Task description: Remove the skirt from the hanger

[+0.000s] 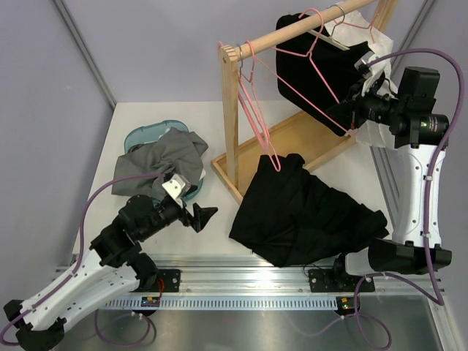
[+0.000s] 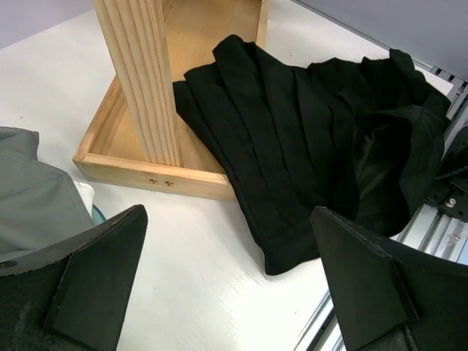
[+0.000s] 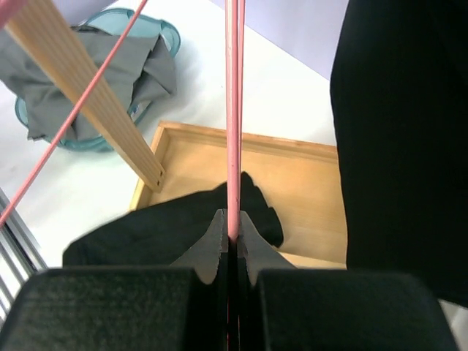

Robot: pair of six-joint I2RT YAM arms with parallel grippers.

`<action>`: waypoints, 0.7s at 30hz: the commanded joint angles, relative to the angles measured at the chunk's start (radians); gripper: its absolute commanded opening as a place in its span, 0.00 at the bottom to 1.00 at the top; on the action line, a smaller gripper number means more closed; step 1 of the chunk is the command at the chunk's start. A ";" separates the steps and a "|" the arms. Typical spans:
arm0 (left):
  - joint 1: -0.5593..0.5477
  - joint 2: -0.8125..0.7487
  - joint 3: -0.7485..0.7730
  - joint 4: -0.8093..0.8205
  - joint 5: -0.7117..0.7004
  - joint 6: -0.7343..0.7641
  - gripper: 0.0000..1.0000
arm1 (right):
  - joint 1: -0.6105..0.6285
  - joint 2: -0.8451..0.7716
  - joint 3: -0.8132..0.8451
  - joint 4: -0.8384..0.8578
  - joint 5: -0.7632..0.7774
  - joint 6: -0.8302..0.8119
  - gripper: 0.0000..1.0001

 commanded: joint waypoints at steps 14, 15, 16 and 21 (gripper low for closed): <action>0.004 0.048 -0.054 0.095 0.045 -0.059 0.99 | 0.085 0.047 -0.003 0.068 0.135 0.082 0.06; 0.004 0.055 -0.054 0.095 0.045 -0.051 0.99 | 0.085 0.041 -0.012 0.066 0.140 0.075 0.09; 0.002 0.059 -0.054 0.095 0.042 -0.047 0.99 | 0.085 0.027 -0.028 0.065 0.143 0.067 0.15; 0.004 0.091 -0.047 0.104 0.048 -0.024 0.99 | 0.085 0.003 -0.051 0.051 0.151 0.041 0.25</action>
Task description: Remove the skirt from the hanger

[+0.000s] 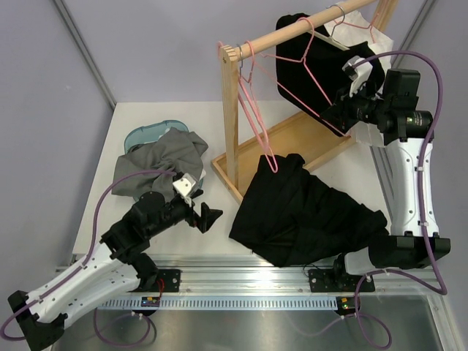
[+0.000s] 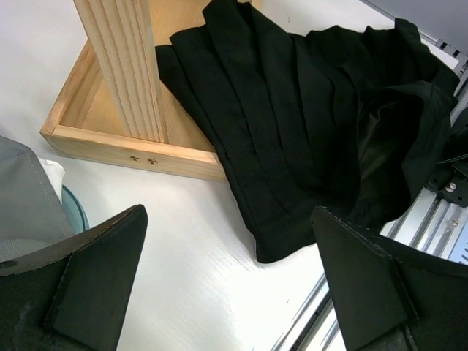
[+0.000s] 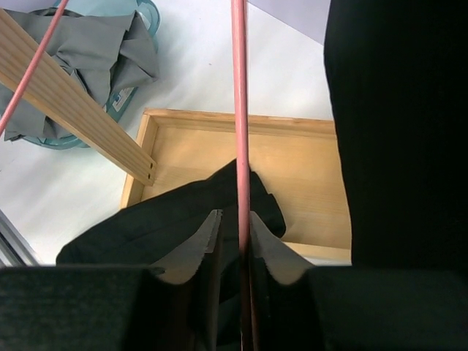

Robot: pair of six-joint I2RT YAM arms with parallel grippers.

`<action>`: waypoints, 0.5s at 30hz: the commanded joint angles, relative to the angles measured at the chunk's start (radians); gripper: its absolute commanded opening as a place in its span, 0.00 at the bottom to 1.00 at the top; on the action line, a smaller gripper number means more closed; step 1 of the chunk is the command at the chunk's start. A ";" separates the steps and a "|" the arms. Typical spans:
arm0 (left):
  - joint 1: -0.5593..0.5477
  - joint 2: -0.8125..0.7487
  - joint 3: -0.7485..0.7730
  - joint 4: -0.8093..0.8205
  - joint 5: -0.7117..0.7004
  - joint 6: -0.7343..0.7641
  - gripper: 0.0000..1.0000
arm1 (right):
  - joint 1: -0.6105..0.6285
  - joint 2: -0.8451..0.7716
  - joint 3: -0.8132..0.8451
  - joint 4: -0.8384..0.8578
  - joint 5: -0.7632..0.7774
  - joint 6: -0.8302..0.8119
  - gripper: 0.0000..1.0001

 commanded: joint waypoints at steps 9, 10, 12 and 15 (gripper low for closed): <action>-0.004 0.251 -0.026 0.320 0.141 -0.109 0.99 | -0.007 -0.139 -0.053 -0.013 0.055 -0.081 0.68; -0.012 0.285 -0.017 0.365 0.152 -0.123 0.99 | -0.014 -0.150 -0.071 -0.007 0.058 -0.081 0.75; -0.059 0.389 0.007 0.390 0.141 -0.122 0.99 | -0.048 -0.171 -0.100 -0.007 0.047 -0.089 0.79; -0.128 0.534 0.082 0.410 0.118 -0.085 0.99 | -0.094 -0.188 -0.130 -0.018 0.017 -0.101 0.87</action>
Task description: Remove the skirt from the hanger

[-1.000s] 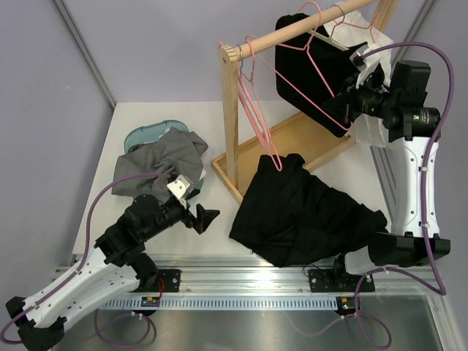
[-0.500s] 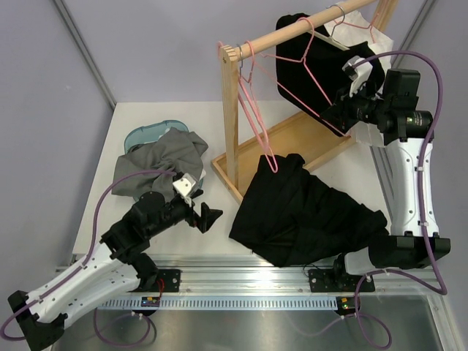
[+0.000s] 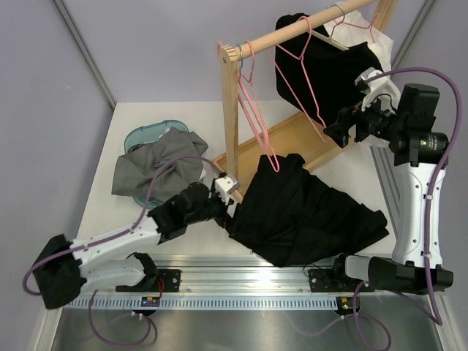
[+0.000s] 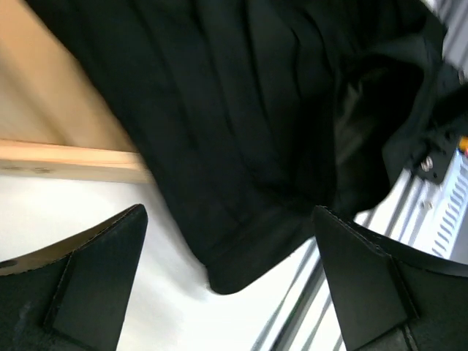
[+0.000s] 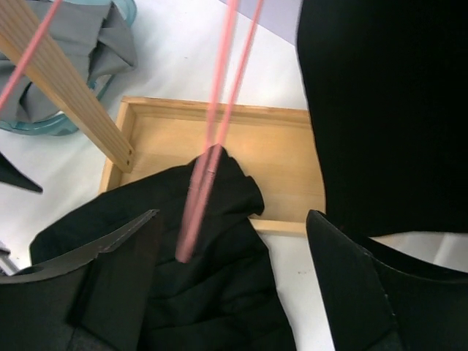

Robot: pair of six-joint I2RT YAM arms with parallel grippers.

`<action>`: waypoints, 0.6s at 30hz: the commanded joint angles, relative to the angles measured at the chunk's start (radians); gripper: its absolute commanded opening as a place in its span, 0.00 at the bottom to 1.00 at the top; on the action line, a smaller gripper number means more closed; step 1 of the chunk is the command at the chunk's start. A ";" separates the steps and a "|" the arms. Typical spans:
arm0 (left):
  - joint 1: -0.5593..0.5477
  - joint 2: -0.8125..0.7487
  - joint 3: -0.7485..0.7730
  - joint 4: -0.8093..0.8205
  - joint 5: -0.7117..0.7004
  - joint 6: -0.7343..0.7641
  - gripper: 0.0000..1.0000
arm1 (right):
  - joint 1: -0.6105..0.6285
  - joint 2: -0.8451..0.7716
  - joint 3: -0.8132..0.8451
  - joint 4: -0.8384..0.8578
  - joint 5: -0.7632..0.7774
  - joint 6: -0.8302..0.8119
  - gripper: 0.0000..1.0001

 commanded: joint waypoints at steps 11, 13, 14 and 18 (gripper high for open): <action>-0.138 0.462 0.355 -0.080 -0.274 -0.063 0.99 | -0.117 -0.107 -0.261 -0.052 -0.012 -0.128 0.98; -0.140 0.437 0.314 -0.094 -0.335 -0.098 0.99 | -0.118 -0.119 -0.302 -0.041 -0.012 -0.126 0.99; -0.141 0.410 0.297 -0.102 -0.389 -0.118 0.99 | -0.118 -0.119 -0.313 -0.040 -0.010 -0.126 0.99; -0.140 0.374 0.222 -0.120 -0.423 -0.187 0.99 | -0.118 -0.119 -0.361 -0.017 -0.016 -0.117 0.99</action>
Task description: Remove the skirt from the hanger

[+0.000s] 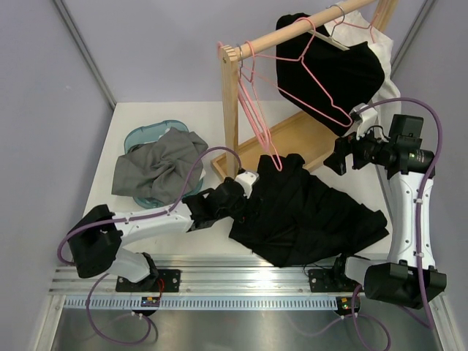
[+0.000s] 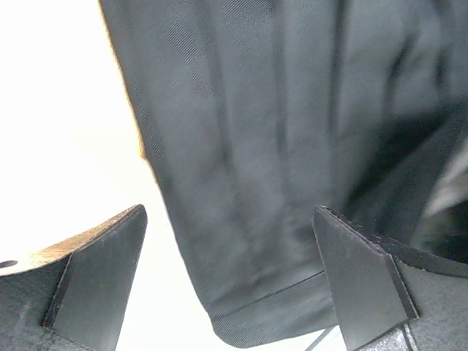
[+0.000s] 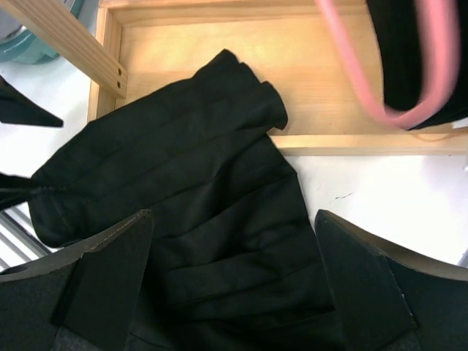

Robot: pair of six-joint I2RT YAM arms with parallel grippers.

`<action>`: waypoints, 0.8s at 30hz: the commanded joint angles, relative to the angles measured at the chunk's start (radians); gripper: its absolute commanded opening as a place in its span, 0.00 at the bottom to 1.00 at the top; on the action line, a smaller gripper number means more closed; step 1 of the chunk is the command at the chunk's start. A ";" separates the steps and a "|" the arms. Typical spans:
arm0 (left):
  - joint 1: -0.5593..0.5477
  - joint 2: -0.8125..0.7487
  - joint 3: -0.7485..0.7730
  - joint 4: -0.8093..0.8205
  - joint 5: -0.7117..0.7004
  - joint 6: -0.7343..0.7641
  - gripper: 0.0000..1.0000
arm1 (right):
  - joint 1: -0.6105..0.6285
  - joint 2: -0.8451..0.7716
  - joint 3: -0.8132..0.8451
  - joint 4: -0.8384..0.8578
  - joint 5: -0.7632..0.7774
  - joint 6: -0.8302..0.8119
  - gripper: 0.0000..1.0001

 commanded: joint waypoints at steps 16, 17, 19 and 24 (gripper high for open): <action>0.006 0.086 -0.094 0.081 0.112 -0.115 0.80 | -0.004 -0.040 -0.085 0.057 -0.063 -0.003 0.99; 0.008 0.089 -0.097 0.081 0.128 -0.118 0.77 | -0.004 -0.041 -0.089 0.060 -0.066 0.000 0.99; 0.012 0.092 -0.103 0.122 0.171 -0.121 0.73 | -0.004 -0.044 -0.097 0.060 -0.073 0.003 0.99; 0.025 0.114 -0.105 0.152 0.217 -0.131 0.57 | -0.004 -0.043 -0.105 0.054 -0.077 -0.003 1.00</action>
